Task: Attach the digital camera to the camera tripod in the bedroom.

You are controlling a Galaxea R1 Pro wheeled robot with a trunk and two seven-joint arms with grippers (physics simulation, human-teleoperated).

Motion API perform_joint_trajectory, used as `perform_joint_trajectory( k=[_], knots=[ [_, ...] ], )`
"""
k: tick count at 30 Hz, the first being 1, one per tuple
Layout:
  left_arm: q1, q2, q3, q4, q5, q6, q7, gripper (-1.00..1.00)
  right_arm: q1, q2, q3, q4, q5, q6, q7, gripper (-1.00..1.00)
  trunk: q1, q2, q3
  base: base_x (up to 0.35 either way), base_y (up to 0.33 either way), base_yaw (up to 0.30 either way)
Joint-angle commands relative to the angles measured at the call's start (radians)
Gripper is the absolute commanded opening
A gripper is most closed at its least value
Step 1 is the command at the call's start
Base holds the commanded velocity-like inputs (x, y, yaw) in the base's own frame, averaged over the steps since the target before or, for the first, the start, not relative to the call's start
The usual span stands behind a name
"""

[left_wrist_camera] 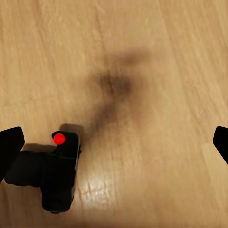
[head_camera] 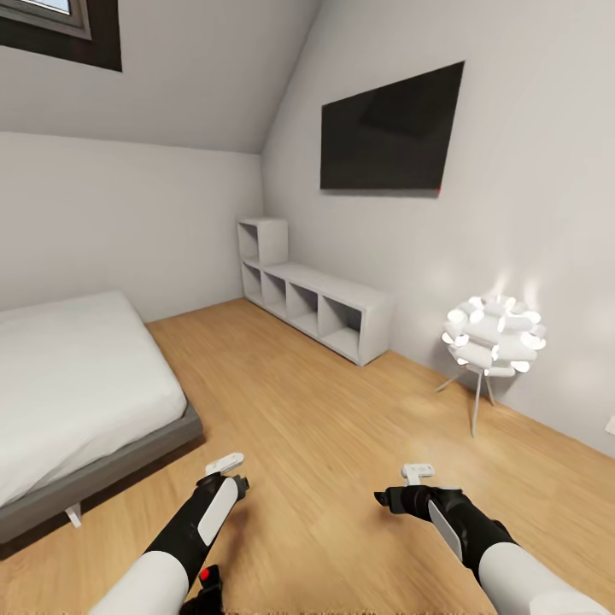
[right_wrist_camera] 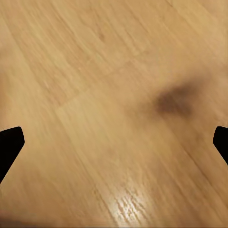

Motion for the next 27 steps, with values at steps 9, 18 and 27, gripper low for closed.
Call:
perform_joint_trajectory(
  k=[9, 18, 27],
  knots=[
    [0.000, 0.001, -0.004, -0.002, 0.007, 0.002, 0.008, 1.00, 0.000, -0.001, 0.007, -0.002, -0.010, 0.005, -0.001, 1.00, 0.004, -0.003, -0.036, 0.000, 0.000, 0.000],
    [0.000, 0.001, -0.004, -0.001, 0.007, 0.002, 0.008, 1.00, 0.000, -0.001, 0.005, -0.002, -0.010, 0.001, 0.000, 1.00, 0.008, -0.005, -0.071, 0.000, 0.000, 0.000],
    [0.001, 0.001, -0.004, -0.001, 0.007, 0.002, 0.009, 1.00, 0.000, -0.001, 0.004, -0.002, -0.010, 0.001, -0.001, 1.00, 0.012, -0.007, -0.106, 0.000, 0.000, 0.000]
  ],
)
